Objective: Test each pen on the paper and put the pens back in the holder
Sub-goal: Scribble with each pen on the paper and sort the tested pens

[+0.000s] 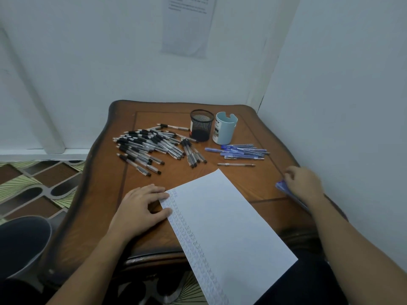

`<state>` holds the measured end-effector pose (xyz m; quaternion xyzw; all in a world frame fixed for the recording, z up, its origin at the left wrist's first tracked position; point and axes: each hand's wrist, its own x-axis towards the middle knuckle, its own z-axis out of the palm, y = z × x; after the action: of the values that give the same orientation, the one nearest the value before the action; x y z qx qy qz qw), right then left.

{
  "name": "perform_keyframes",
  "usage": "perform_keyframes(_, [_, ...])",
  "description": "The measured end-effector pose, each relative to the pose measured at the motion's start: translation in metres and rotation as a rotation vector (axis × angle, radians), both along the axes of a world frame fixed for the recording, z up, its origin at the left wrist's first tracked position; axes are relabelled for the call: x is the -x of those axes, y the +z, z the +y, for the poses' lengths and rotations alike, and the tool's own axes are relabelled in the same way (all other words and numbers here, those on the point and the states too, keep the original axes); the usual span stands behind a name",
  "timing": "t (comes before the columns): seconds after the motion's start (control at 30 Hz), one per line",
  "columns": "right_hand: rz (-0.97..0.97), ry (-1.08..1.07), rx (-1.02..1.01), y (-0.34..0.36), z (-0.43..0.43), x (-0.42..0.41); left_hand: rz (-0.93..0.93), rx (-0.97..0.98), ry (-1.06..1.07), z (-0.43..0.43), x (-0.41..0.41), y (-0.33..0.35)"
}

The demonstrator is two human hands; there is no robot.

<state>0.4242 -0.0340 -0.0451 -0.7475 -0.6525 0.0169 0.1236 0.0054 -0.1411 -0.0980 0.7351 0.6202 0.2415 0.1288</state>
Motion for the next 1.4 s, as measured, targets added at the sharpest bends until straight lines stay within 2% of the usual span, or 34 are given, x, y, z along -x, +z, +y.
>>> perform_keyframes(0.07, [-0.057,0.082,-0.042,0.001,0.012,0.032,-0.001,0.007,-0.003,0.000,0.000,0.000])
perform_keyframes(0.2, [-0.011,0.222,0.041,-0.003,0.036,0.093,0.005,0.026,0.004,0.000,0.000,-0.001])
perform_keyframes(0.33, [-0.072,0.202,0.061,-0.010,0.047,0.112,-0.007,0.029,-0.003,0.002,0.002,-0.003])
perform_keyframes(0.4, [-0.139,0.213,0.024,-0.008,0.046,0.115,0.005,0.037,0.000,0.002,0.003,-0.003])
perform_keyframes(0.47, [-0.104,0.220,-0.042,-0.003,0.041,0.119,0.011,0.035,0.000,0.003,0.003,-0.004])
perform_keyframes(0.53, [0.105,0.199,-0.105,0.005,0.031,0.128,0.005,0.035,-0.004,0.002,0.003,-0.004])
perform_keyframes(0.63, [0.581,0.147,-0.211,0.016,0.007,0.156,-0.003,0.031,-0.004,0.002,0.003,-0.004])
perform_keyframes(0.73, [1.078,0.197,-0.086,0.014,-0.016,0.191,0.009,0.040,0.001,0.001,0.002,-0.004])
perform_keyframes(0.8, [1.244,0.306,0.080,0.005,-0.026,0.212,0.005,0.037,0.004,0.001,0.002,-0.004])
perform_keyframes(0.87, [1.268,0.373,0.228,-0.004,-0.033,0.228,0.003,0.034,0.002,0.000,0.001,-0.002])
perform_keyframes(0.93, [1.247,0.390,0.290,-0.012,-0.037,0.239,0.005,0.032,0.005,0.000,0.001,-0.003])
perform_keyframes(1.1, [1.104,0.317,0.141,-0.030,-0.042,0.247,0.019,0.021,0.008,0.001,0.001,-0.003])
perform_keyframes(1.4, [1.057,0.396,0.151,-0.038,-0.043,0.250,0.014,0.024,0.010,0.000,0.001,-0.003])
